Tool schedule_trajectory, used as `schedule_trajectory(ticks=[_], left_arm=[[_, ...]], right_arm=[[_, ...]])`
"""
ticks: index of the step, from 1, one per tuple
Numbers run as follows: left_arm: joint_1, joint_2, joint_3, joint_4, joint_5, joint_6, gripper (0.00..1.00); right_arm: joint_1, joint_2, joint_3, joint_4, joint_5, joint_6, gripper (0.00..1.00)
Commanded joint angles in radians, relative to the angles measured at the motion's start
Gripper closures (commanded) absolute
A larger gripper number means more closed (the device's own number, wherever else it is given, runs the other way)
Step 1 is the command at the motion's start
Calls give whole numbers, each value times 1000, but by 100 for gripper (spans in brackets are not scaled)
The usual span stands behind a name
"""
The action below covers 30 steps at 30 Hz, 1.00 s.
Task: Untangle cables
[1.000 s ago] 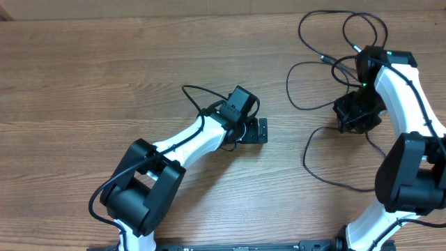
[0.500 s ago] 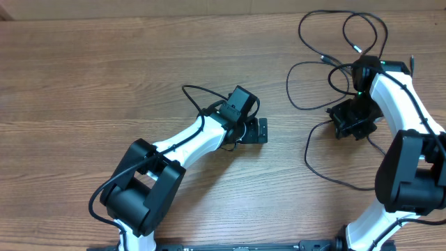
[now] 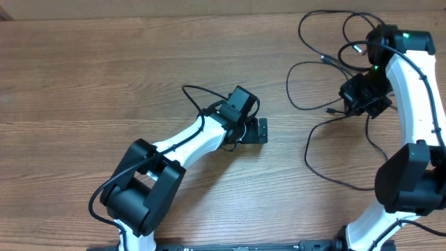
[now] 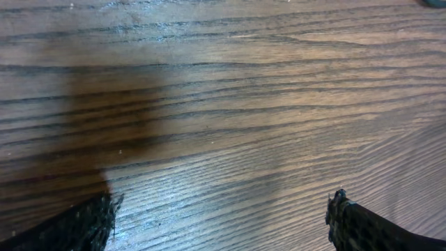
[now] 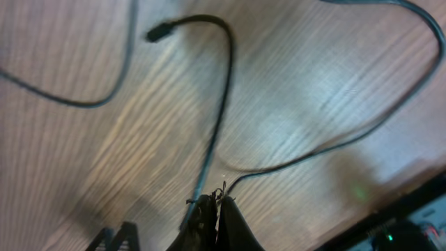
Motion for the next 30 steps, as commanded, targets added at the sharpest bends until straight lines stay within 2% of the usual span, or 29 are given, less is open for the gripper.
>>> schedule_trajectory(ticks=[1, 5, 11, 18, 30], left_arm=[[8, 16, -2, -2, 8, -6, 0], [8, 16, -2, -2, 8, -6, 0], [8, 16, -2, -9, 9, -6, 0], [9, 16, -2, -12, 8, -5, 1], [11, 16, -2, -14, 8, -6, 0]], right_arm=[[35, -18, 4, 18, -21, -16, 96], [113, -17, -22, 39, -5, 67, 96], [195, -17, -76, 43, 123, 225, 96], [211, -15, -151, 101, 123, 225, 96], [197, -14, -151, 87, 123, 222, 96]])
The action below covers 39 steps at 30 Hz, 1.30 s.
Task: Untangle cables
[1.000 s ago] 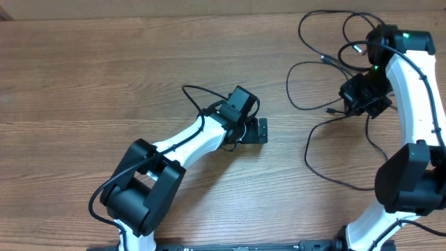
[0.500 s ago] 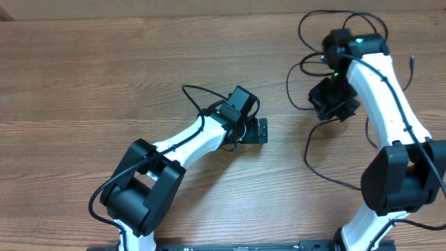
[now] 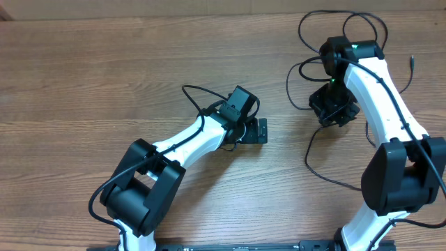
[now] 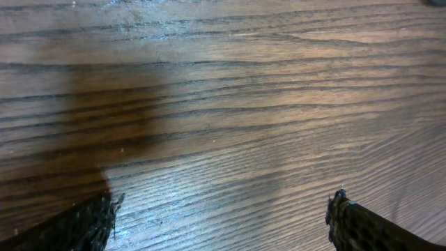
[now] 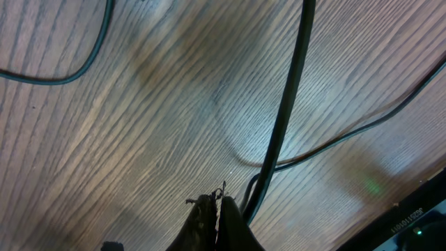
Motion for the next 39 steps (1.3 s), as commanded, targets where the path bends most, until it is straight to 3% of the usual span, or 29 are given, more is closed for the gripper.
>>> schedule_trajectory(ticks=[1, 11, 39], left_arm=[[11, 16, -2, -8, 8, -6, 0], [11, 16, -2, -8, 8, -6, 1], [11, 16, -2, -8, 9, -6, 0]], right_arm=[[-5, -14, 1, -2, 17, 2, 96], [-10, -14, 143, -70, 18, -4, 96], [-9, -13, 2, -40, 37, 7, 96]])
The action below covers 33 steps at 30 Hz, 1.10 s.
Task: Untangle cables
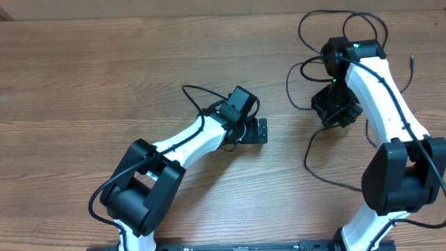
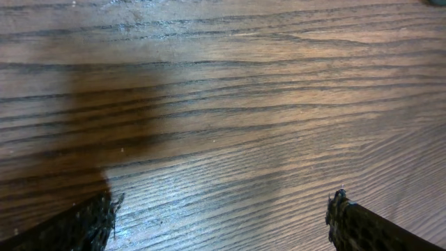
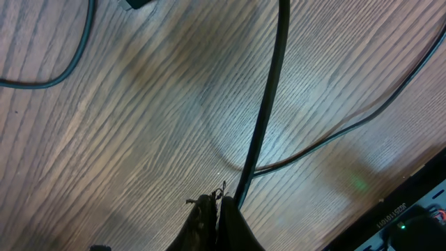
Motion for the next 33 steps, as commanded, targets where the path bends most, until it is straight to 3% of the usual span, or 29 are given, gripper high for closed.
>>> schedule_trajectory(ticks=[1, 33], left_arm=[[11, 16, -3, -8, 9, -6, 0], [11, 16, -3, -8, 9, -5, 0]], right_arm=[[-4, -13, -5, -7, 17, 8, 96], [-4, -13, -263, 134, 6, 3, 96]])
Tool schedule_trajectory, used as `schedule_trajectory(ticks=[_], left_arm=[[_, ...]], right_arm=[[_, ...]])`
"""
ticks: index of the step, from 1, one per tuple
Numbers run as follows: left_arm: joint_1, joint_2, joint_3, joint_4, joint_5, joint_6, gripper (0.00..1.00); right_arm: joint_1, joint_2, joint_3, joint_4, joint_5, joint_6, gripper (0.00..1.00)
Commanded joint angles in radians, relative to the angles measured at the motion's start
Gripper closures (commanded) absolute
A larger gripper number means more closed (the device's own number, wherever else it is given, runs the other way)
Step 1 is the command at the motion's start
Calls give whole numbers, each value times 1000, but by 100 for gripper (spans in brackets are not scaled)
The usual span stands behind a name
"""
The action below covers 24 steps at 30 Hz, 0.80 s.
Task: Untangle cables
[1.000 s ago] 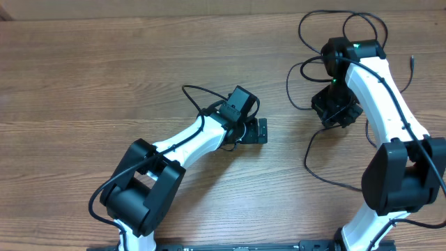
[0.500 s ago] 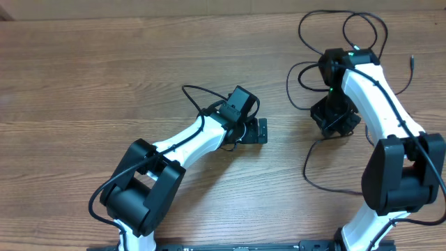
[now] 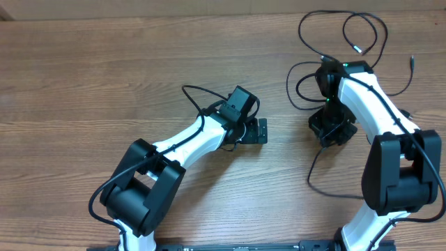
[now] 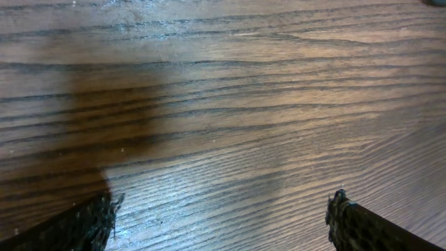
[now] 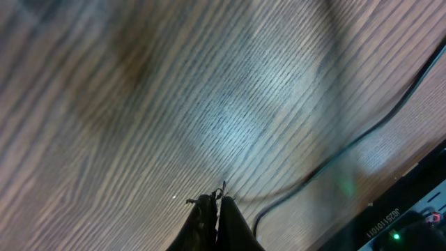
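Several thin black cables (image 3: pixel 333 43) lie looped over each other at the table's far right, with loose plug ends (image 3: pixel 359 50) among them. My right gripper (image 3: pixel 333 131) hangs just below that tangle. In the right wrist view, which is blurred, my right gripper (image 5: pixel 214 199) is shut, and a black cable (image 5: pixel 334 157) runs away from its fingertips to the right. That cable trails on in a loop (image 3: pixel 311 178) toward the near edge. My left gripper (image 3: pixel 258 130) rests mid-table, and in its wrist view my left gripper (image 4: pixel 223 201) stands open over bare wood.
The wooden table (image 3: pixel 83 84) carries everything. The left arm's own black lead (image 3: pixel 195 92) arcs beside its wrist. A dark frame edge with a green light (image 5: pixel 411 219) shows at the lower right of the right wrist view.
My right gripper, still shut, has moved toward the near edge, and the trailing loop of cable has shifted nearer with it. The left arm has not moved.
My right gripper was shut on a cable at the tangle's right side. It then stood further left, below the tangle, and stayed there. Now it is lower still, with the cable's loop drawn along. My left gripper stayed open mid-table throughout.
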Motion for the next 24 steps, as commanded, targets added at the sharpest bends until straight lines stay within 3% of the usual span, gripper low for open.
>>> schedule_trajectory(ticks=[1, 24], left_arm=[[11, 16, -3, -8, 9, -6, 1], [10, 16, -3, -23, 13, -6, 0]], right_arm=[[-3, -13, -21, 19, -3, 4, 96], [-3, -13, -101, 120, 11, -3, 96]])
